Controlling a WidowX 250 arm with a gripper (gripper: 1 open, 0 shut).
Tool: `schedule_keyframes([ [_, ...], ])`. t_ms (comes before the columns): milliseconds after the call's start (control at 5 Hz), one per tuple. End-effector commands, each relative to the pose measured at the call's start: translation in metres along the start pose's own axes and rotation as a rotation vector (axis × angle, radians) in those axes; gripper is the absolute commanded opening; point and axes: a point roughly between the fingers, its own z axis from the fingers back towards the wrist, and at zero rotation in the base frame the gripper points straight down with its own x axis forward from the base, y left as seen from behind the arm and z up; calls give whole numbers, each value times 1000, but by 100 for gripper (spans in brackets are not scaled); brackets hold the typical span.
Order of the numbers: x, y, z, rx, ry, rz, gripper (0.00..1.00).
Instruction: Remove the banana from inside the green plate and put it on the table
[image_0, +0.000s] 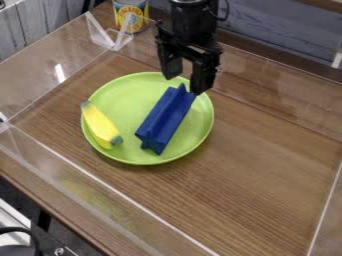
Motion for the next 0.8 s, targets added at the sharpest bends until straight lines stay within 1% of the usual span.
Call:
schedule_keyframes([
  [0,3,2,13,10,-44,-19,100],
  [200,1,4,13,5,-42,-29,100],
  [600,6,3,9,-3,-41,0,100],
])
